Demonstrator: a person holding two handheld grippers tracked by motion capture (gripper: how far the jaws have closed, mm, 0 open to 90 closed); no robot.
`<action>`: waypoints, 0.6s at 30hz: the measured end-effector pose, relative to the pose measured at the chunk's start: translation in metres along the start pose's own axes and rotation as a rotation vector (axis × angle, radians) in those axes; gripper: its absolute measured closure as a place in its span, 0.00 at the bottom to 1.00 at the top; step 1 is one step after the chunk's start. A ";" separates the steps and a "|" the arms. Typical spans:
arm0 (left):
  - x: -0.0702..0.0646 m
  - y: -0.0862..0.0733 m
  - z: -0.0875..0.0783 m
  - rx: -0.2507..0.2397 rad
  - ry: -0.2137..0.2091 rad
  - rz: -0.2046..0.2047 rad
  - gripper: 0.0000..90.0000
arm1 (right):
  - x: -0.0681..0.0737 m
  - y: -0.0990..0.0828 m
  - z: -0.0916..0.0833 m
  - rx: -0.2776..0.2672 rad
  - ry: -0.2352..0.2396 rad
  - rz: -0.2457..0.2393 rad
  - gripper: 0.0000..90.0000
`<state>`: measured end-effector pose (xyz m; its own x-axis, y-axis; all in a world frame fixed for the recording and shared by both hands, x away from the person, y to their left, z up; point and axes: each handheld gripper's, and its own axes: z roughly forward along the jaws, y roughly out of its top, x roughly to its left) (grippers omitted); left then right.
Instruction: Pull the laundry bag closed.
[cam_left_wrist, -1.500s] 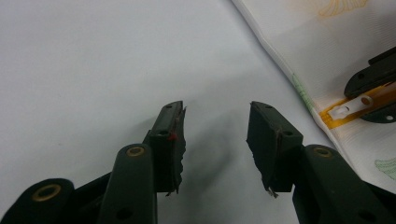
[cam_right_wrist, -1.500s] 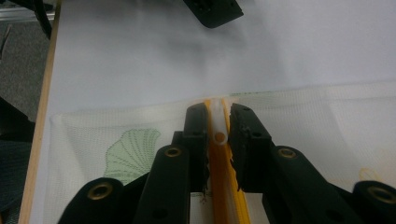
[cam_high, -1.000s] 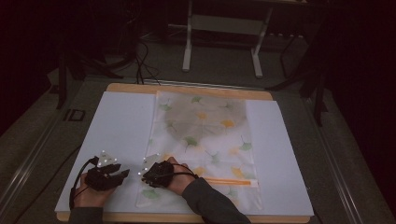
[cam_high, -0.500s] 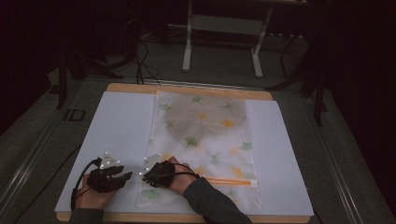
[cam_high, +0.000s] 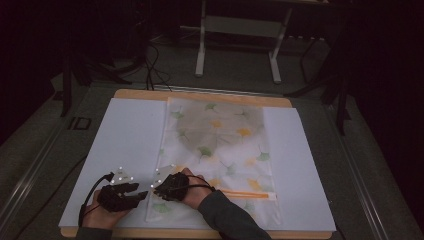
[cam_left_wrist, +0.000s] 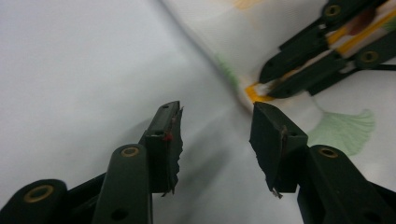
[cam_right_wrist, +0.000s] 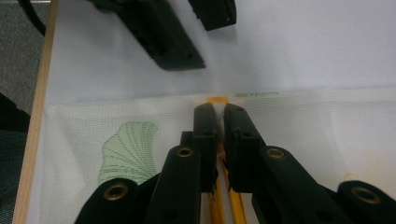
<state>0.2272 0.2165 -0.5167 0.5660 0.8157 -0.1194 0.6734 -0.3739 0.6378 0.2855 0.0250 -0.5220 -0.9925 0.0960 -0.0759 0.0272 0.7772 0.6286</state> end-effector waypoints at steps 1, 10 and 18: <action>0.000 0.000 0.000 -0.001 -0.011 -0.003 0.58 | 0.000 0.000 0.000 -0.002 -0.001 -0.002 0.93; -0.005 0.003 0.008 0.017 -0.076 -0.014 0.58 | 0.000 0.000 -0.005 -0.013 -0.009 -0.004 0.93; -0.006 0.007 0.017 0.028 -0.148 -0.037 0.63 | 0.000 0.000 -0.011 -0.022 -0.019 -0.005 0.93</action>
<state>0.2368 0.2008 -0.5244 0.6030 0.7562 -0.2542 0.7067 -0.3585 0.6099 0.2847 0.0182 -0.5134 -0.9901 0.1039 -0.0939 0.0190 0.7641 0.6448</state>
